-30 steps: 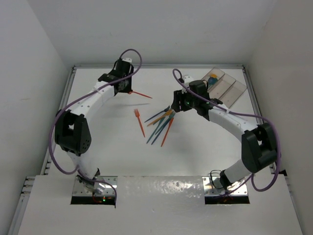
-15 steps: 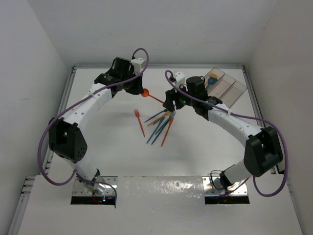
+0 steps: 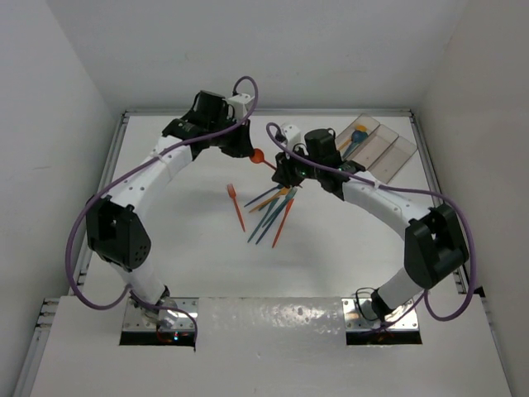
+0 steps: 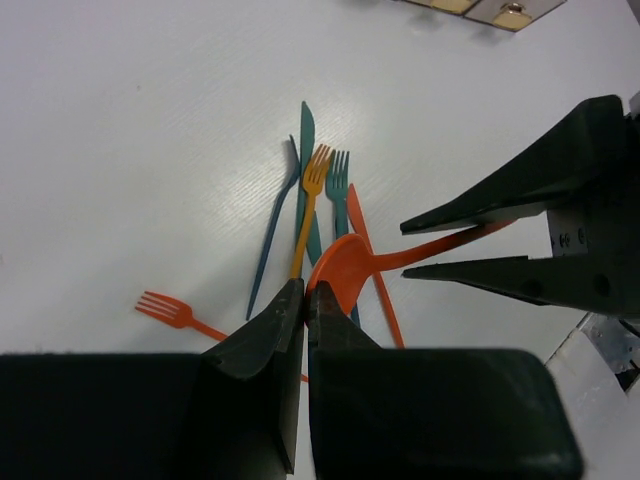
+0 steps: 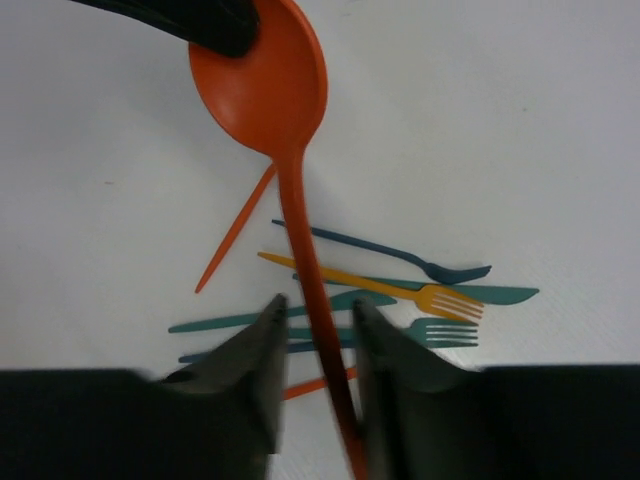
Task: Sort the eating utensils into containers
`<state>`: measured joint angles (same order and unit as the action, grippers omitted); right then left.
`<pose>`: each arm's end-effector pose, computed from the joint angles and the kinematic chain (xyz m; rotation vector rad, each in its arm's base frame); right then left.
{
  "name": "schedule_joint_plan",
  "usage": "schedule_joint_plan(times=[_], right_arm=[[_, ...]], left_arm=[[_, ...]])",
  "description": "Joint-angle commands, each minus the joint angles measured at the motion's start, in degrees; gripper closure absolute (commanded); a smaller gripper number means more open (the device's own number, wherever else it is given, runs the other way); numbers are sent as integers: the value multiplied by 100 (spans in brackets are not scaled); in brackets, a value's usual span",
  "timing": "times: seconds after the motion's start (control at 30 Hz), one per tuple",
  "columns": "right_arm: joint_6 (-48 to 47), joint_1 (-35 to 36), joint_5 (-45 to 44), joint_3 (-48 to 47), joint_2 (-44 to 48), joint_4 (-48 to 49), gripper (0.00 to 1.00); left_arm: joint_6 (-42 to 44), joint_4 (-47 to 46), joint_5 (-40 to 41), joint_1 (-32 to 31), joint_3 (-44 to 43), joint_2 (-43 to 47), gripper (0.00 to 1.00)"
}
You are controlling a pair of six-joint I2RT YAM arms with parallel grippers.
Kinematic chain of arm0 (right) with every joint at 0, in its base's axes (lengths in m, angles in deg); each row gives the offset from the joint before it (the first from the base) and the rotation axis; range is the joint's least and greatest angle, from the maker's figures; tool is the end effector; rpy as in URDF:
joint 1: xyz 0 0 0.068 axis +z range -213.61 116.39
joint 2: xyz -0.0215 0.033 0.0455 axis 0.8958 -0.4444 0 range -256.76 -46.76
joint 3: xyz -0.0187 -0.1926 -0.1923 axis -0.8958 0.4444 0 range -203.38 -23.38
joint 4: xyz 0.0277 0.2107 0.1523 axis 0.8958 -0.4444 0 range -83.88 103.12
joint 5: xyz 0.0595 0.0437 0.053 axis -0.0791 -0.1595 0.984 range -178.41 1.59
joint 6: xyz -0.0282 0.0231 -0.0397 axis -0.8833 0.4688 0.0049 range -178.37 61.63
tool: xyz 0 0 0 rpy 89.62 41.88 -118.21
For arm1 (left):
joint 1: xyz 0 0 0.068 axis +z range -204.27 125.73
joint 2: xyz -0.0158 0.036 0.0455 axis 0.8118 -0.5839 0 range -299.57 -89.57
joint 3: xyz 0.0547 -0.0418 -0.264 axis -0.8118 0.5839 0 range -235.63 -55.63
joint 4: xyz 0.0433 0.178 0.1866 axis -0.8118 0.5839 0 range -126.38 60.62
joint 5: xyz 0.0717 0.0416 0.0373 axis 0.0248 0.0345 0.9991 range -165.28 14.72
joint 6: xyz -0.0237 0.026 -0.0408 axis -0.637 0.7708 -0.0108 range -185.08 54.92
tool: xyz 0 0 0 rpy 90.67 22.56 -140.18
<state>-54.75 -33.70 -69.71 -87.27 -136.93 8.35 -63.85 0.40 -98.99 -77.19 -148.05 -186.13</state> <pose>0.3057 0.1891 0.2673 -0.6835 2.0474 0.6891 0.3439 -0.1610 0.3482 0.6937 2.1938 -0.6690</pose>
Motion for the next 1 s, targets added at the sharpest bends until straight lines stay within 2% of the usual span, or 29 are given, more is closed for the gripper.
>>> schedule_joint_plan(times=[0.0,0.1,0.13,0.17,0.2,0.23,0.33,0.4,0.43,0.53,0.57,0.67,0.83,0.97], right_arm=[[-54,50,108,-246,-53,143,75],[33,50,-50,-246,-18,231,100],[60,50,-129,-263,-18,223,100],[95,50,-199,-298,-18,197,100],[156,41,-330,-307,-27,196,100],[192,41,-758,-325,-36,196,100],[647,-99,-1584,-439,-211,135,100],[955,-231,-2070,-518,-307,91,100],[1122,-310,-2698,-640,-369,56,100],[2053,-687,-3739,-1078,-675,-242,100],[2508,-923,-4229,-1237,-790,-495,100],[3238,-1337,-4855,-1853,-1300,-900,100],[3891,-1690,-5481,-2820,-2195,-1262,100],[4270,-1936,-5588,-3277,-2768,-1438,100]], left_arm=[[43,49,-284,-81,-250,-65,100],[26,102,-39,-81,-215,-118,98],[0,111,40,-81,-197,-136,94],[-53,85,276,-81,-180,-153,79],[-279,32,418,-73,-84,-153,72],[-377,-73,706,-55,-48,-145,55],[-1166,-406,1479,50,389,21,35],[-1519,-574,1876,138,635,171,29],[-1686,-697,2226,208,768,337,26],[-2197,-864,2886,244,1329,689,23],[-2380,-900,2976,244,1480,760,22],[-2627,-1032,3082,244,2051,1024,21],[-2804,-1172,2951,244,2737,1314,21],[-2909,-1129,2950,244,2931,1464,21]])
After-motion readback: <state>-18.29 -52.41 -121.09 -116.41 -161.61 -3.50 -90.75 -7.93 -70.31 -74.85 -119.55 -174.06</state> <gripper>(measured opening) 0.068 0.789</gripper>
